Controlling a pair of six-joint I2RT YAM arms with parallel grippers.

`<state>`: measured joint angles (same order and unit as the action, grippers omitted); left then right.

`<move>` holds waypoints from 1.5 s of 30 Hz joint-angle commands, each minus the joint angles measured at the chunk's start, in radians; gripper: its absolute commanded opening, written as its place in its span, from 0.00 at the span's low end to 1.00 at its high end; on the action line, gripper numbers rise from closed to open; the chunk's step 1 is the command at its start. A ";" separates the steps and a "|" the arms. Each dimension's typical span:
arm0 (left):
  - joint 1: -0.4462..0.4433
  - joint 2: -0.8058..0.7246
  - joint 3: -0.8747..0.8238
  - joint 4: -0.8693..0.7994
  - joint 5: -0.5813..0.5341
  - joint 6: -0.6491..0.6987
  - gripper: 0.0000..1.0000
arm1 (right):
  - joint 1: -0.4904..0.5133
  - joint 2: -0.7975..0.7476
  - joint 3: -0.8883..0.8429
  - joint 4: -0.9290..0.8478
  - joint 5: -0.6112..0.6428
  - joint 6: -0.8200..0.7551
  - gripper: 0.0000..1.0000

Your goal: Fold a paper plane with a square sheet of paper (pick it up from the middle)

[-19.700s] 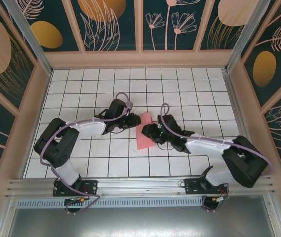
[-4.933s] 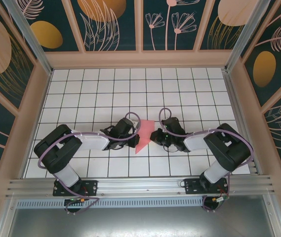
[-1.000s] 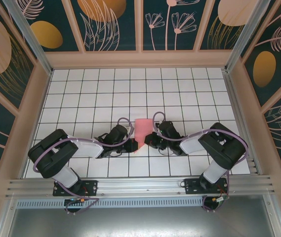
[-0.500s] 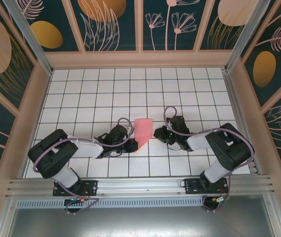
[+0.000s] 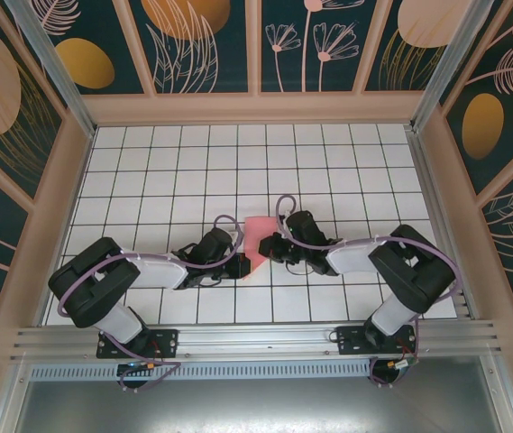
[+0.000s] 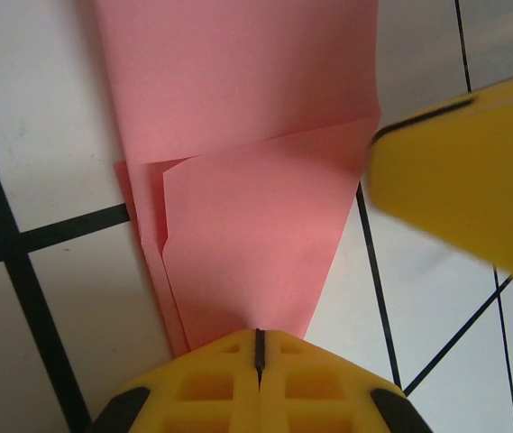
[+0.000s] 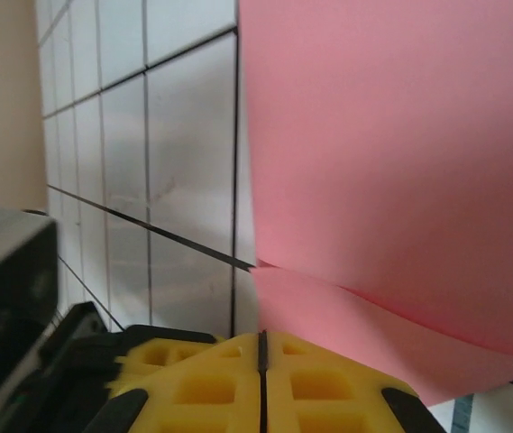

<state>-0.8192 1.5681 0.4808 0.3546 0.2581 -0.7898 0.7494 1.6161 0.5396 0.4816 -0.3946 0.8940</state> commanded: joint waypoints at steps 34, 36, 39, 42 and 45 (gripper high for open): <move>0.008 -0.029 0.004 -0.020 0.098 -0.138 0.18 | 0.007 0.130 0.005 -0.090 0.060 0.022 0.06; 0.009 -0.019 0.005 -0.078 0.052 -0.114 0.17 | 0.007 0.131 0.006 -0.096 0.064 0.021 0.06; 0.008 -0.019 -0.013 -0.139 -0.002 -0.089 0.16 | 0.006 0.134 0.009 -0.111 0.070 0.014 0.06; 0.008 -0.014 -0.044 -0.156 -0.017 -0.075 0.15 | 0.005 0.140 0.015 -0.127 0.074 0.006 0.06; 0.009 -0.018 -0.080 -0.151 -0.011 -0.074 0.14 | 0.005 0.143 0.024 -0.142 0.078 -0.001 0.06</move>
<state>-0.8154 1.5360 0.4644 0.3099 0.3027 -0.8951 0.7498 1.6962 0.5613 0.4500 -0.3851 0.9218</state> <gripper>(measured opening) 0.141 0.064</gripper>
